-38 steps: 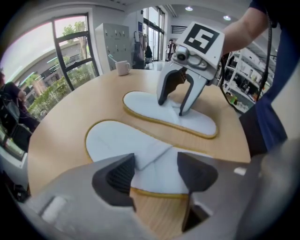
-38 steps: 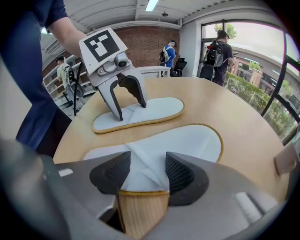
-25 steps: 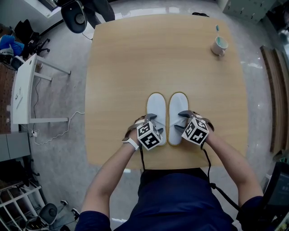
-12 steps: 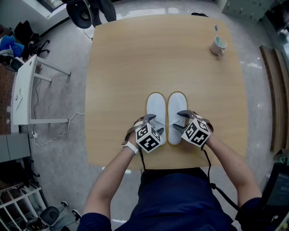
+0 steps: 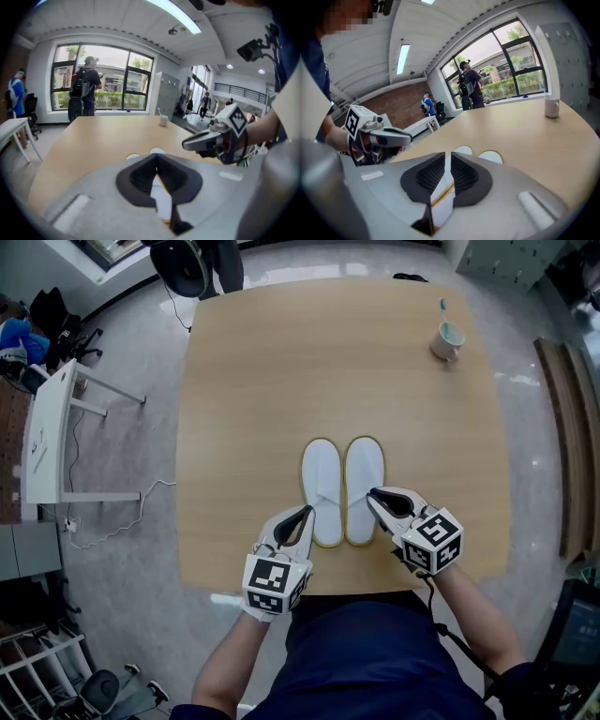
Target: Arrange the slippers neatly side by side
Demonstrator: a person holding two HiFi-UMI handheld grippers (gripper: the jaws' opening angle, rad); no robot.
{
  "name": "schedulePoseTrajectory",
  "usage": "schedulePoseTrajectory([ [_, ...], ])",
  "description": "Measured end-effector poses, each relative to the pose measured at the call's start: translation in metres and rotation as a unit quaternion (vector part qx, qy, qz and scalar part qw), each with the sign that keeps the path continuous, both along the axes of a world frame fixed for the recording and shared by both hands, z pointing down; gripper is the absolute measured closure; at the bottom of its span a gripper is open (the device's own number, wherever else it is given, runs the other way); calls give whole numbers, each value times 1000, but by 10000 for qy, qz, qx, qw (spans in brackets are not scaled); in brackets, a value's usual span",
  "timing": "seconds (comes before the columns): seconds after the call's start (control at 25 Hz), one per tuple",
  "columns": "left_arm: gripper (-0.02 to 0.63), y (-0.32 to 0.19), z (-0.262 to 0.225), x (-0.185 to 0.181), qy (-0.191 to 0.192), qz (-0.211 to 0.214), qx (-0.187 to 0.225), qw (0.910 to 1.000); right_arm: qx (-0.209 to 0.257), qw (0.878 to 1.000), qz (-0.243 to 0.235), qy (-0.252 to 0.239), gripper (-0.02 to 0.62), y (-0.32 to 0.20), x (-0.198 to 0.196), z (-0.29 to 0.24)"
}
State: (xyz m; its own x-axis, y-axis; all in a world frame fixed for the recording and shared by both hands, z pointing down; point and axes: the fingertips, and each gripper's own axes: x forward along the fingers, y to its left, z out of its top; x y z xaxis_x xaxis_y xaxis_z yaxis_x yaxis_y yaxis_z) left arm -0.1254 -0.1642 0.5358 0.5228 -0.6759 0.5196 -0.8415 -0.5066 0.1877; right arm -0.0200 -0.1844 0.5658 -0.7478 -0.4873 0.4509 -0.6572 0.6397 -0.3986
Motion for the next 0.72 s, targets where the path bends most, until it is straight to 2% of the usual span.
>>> schedulePoseTrajectory([
  [0.08, 601, 7, -8, 1, 87, -124, 130, 9998, 27, 9994, 267, -239, 573, 3, 4, -13],
  [0.2, 601, 15, -22, 12, 1, -48, 364, 9993, 279, 9975, 460, -453, 584, 9, 6, -37],
  [0.28, 601, 18, -31, 21, -86, 54, 538, 9985, 522, 9962, 516, -458, 584, 11, 7, -54],
  [0.4, 601, 21, -45, 31, -24, 204, 711, 9973, 901, 9936, 589, -356, 584, 12, 9, -75],
  [0.52, 601, 22, -54, 41, 1, 353, 741, 9966, 1173, 9905, 641, -338, 584, 11, 14, -92],
  [0.72, 601, 24, -49, 48, 22, 433, 674, 9968, 1242, 9894, 697, -302, 584, 13, 22, -97],
])
